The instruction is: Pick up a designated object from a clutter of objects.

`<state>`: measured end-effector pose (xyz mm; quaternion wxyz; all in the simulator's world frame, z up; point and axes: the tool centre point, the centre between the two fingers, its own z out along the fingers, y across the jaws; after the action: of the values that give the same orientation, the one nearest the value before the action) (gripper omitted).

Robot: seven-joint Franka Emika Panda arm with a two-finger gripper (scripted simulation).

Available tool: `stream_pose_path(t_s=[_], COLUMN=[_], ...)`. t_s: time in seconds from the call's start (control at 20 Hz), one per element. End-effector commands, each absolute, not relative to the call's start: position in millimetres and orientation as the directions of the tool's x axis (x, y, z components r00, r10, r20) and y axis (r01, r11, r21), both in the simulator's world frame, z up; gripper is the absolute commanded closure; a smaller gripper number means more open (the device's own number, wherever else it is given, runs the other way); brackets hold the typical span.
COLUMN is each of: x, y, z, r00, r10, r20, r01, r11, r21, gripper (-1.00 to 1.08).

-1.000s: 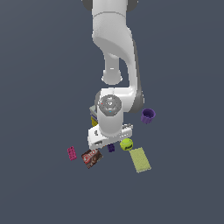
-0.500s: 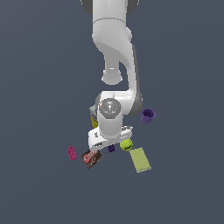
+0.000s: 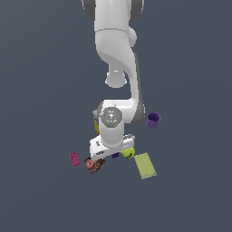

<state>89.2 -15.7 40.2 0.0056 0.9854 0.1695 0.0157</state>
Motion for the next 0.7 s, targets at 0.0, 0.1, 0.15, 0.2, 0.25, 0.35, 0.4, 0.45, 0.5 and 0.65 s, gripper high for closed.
stream_pose_path(t_s=[0.0,0.1,0.15,0.2,0.25,0.35,0.4,0.45,0.5,0.65], x=[77.6,77.6,77.6,77.6,77.6,77.6,77.6,77.6,86.3,85.3], y=[-5.7,-5.7,-5.7,-5.7,-5.7,-5.7,-5.7,-5.7,-5.1,-4.1], z=[21.8,21.8,21.8,21.8,21.8,21.8,21.8,21.8,34.5,36.2], r00=[0.938,0.938,0.938,0.938,0.938,0.938,0.938,0.938,0.937,0.937], r10=[0.347,0.347,0.347,0.347,0.347,0.347,0.347,0.347,0.347,0.347], r20=[0.000,0.000,0.000,0.000,0.000,0.000,0.000,0.000,0.023,0.023], r01=[0.347,0.347,0.347,0.347,0.347,0.347,0.347,0.347,0.347,0.347], r11=[-0.938,-0.938,-0.938,-0.938,-0.938,-0.938,-0.938,-0.938,-0.938,-0.938], r21=[0.000,0.000,0.000,0.000,0.000,0.000,0.000,0.000,0.008,0.008], gripper=[1.08,1.08,1.08,1.08,1.08,1.08,1.08,1.08,1.08,1.08])
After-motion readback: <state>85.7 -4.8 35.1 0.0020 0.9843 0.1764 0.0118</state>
